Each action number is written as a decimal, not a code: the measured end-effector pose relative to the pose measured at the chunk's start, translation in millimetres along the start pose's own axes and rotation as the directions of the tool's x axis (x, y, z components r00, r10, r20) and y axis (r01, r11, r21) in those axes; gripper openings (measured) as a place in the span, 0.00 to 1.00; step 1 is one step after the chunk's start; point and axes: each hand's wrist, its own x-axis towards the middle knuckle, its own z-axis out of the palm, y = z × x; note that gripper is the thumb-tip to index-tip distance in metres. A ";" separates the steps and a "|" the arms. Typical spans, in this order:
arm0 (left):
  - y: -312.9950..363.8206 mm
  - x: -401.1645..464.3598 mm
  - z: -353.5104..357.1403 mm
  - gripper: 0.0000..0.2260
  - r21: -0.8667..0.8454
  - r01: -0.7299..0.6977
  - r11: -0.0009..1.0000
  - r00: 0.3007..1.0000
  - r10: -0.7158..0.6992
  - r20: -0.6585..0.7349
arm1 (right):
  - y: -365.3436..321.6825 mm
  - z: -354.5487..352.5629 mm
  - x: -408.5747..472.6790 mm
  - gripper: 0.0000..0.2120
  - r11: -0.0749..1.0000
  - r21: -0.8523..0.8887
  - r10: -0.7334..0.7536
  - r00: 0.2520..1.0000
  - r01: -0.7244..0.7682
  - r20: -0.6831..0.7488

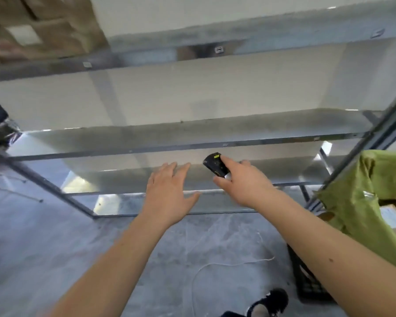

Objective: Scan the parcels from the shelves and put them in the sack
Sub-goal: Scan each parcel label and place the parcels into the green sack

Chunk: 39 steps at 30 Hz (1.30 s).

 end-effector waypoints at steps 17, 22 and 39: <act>-162.5 0.1 -159.1 0.36 -0.078 -0.003 0.997 0.940 -0.024 -0.341 | -213.8 -54.7 43.6 0.24 0.950 -0.221 -0.256 0.956 0.221 -0.145; -186.5 36.7 -178.6 0.36 -0.043 -0.017 0.999 0.923 -0.001 -0.385 | -238.3 -67.9 84.1 0.23 0.944 -0.220 -0.285 0.944 0.246 -0.168; -262.2 223.2 -269.9 0.34 0.032 -0.053 0.998 0.871 0.062 -0.487 | -321.2 -121.2 284.4 0.21 0.906 -0.217 -0.409 0.884 0.363 -0.228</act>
